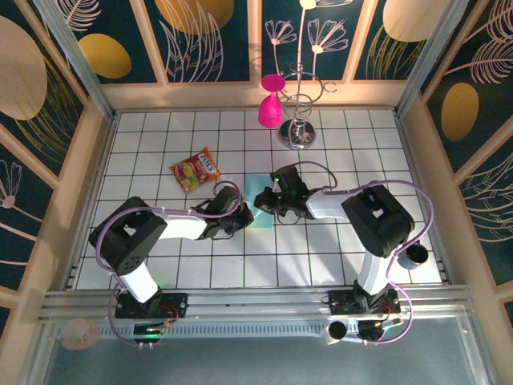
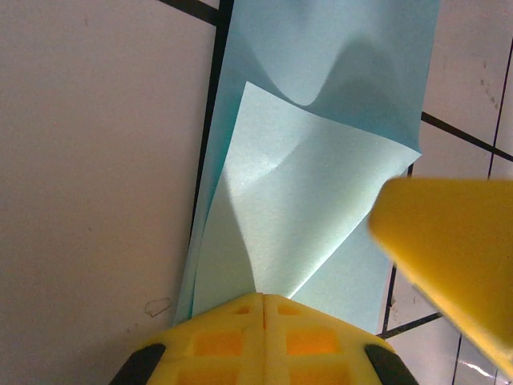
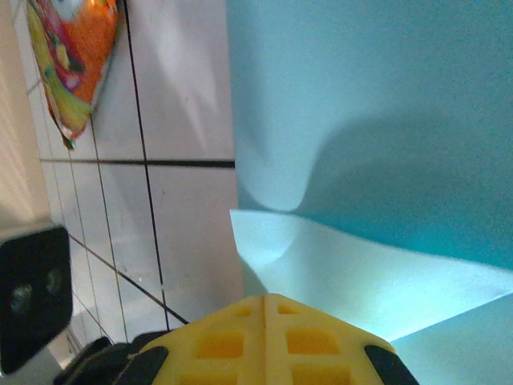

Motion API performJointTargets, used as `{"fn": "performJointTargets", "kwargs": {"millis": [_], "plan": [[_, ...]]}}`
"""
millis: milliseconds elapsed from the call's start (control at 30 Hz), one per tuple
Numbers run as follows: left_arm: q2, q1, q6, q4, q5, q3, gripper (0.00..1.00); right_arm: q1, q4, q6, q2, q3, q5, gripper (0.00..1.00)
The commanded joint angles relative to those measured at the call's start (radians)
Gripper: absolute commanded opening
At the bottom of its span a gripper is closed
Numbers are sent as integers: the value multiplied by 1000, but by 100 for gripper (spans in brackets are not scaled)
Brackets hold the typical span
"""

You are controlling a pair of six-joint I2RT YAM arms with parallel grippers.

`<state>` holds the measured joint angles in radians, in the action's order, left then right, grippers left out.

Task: Fold a paper plane with a square sheet of paper (pick it up from the middle)
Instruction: Fold the triangle a second time at the center of the table.

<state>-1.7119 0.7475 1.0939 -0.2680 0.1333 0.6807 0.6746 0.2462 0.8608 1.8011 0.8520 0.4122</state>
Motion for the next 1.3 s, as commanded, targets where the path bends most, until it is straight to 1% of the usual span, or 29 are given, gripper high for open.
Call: {"fn": "performJointTargets", "kwargs": {"millis": [0, 200, 300, 467, 500, 533, 633, 767, 900, 1000, 1067, 1167, 1267], "plan": [[-32, 1, 6, 81, -4, -18, 0, 8, -38, -21, 26, 17, -6, 0], [-29, 0, 14, 101, -12, -17, 0, 4, -53, -25, 73, 26, -19, 0], [-29, 0, 20, 109, -13, -20, 0, -17, -58, -32, 89, 15, -28, 0], [-29, 0, 26, 129, -18, -35, 0, -119, -37, -42, 68, -36, -37, 0], [-29, 1, 26, 130, -17, -37, 0, -122, -28, -43, 59, -47, -38, 0], [-29, 0, 28, 124, -16, -42, 0, -168, -20, -42, 49, -57, -42, 0], [-28, 0, 25, 114, -11, -44, 0, -206, -15, -52, 17, -61, -61, 0], [-35, 1, 0, 105, 11, -26, 0, -184, -5, -72, -58, -60, -87, 0], [-41, 0, -20, 104, 24, -4, 0, -108, 3, -88, -118, -58, -109, 0], [-43, 0, -34, 112, 32, 12, 0, -56, 11, -67, -81, -41, -73, 0], [-44, 1, -38, 117, 31, 19, 0, -40, 44, -34, -41, -42, -38, 0], [-40, 0, -41, 119, 31, 22, 0, -29, 83, 1, 2, -46, -1, 0], [-35, 1, -47, 122, 31, 25, 0, -27, 77, 11, 30, -41, 10, 0]]}}
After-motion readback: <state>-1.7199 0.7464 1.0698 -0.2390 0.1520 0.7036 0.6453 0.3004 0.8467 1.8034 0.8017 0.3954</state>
